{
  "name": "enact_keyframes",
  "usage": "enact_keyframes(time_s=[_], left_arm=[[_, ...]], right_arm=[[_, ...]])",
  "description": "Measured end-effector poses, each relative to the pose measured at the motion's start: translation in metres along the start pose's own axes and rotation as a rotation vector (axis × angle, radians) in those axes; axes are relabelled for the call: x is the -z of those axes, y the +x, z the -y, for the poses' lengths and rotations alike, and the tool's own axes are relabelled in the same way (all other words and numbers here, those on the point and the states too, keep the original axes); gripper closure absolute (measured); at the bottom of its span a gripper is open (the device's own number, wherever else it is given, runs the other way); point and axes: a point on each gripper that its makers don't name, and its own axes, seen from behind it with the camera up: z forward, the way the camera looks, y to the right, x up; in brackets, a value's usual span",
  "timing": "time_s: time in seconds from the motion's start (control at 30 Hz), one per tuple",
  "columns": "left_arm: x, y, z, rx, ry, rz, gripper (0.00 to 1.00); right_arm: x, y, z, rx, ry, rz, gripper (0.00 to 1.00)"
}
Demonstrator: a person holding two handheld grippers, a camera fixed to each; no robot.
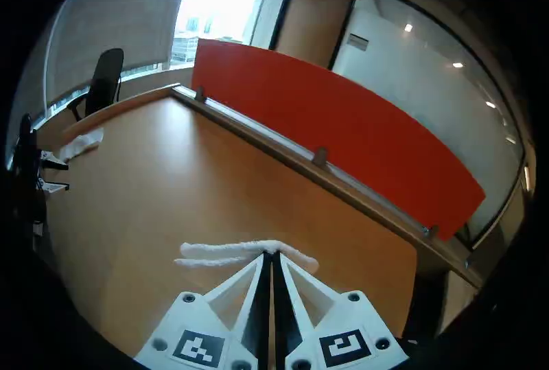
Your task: Fold towel
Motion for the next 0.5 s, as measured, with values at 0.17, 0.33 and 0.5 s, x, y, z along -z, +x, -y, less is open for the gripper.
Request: enact_keyframes(time_s=[0.17, 0.33, 0.5], left_arm=[[-0.002, 0.002, 0.000, -0.001, 0.000, 0.002, 0.03], [-0.003, 0.004, -0.001, -0.006, -0.001, 0.003, 0.02], [-0.003, 0.005, -0.003, -0.012, -0.001, 0.007, 0.02]], right_arm=[[0.003, -0.006, -0.024, 0.000, -0.029, 0.018, 0.99], [0.007, -0.011, -0.046, 0.003, -0.054, 0.033, 0.99], [0.011, -0.015, -0.066, 0.006, -0.079, 0.046, 0.99]])
